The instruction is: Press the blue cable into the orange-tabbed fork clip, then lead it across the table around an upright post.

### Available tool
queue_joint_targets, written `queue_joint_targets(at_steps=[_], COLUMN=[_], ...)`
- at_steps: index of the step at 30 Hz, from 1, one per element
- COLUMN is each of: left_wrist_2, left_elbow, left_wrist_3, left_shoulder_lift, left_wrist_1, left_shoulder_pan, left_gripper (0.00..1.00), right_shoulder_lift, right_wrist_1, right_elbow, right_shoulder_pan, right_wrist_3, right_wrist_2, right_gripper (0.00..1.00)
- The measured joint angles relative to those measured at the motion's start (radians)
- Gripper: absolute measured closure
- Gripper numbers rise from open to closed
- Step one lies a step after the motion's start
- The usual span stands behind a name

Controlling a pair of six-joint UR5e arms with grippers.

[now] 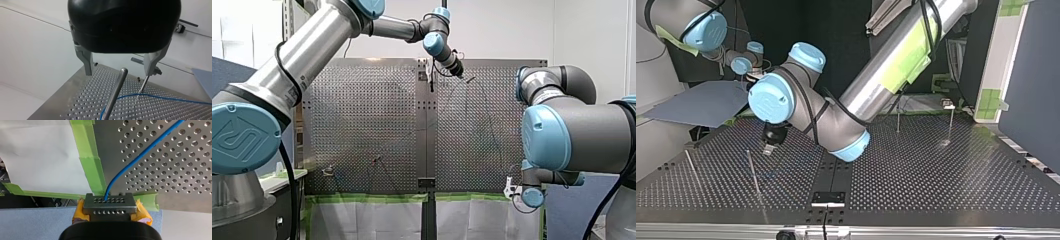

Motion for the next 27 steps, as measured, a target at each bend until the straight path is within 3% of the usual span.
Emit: queue_joint_targets(at_steps=[11, 27], left_wrist_2=[-0.075, -0.082], left_elbow=[0.000, -0.001], left_wrist_3=[-0.040, -0.068], left_shoulder_lift=[0.000, 0.000], left_wrist_1=[-0.006, -0.009], left_shoulder_pan=[0.000, 0.000], left_gripper=[0.00, 0.00], right_shoulder_lift=[0.000, 0.000], right_wrist_1=[0.004, 0.004], right_elbow=[0.000, 0.000], right_shoulder_pan=[0.002, 0.004], right_wrist_3=[-0.001, -0.001], right_wrist_2=[0.000, 0.000], right_gripper=[1.00, 1.00])
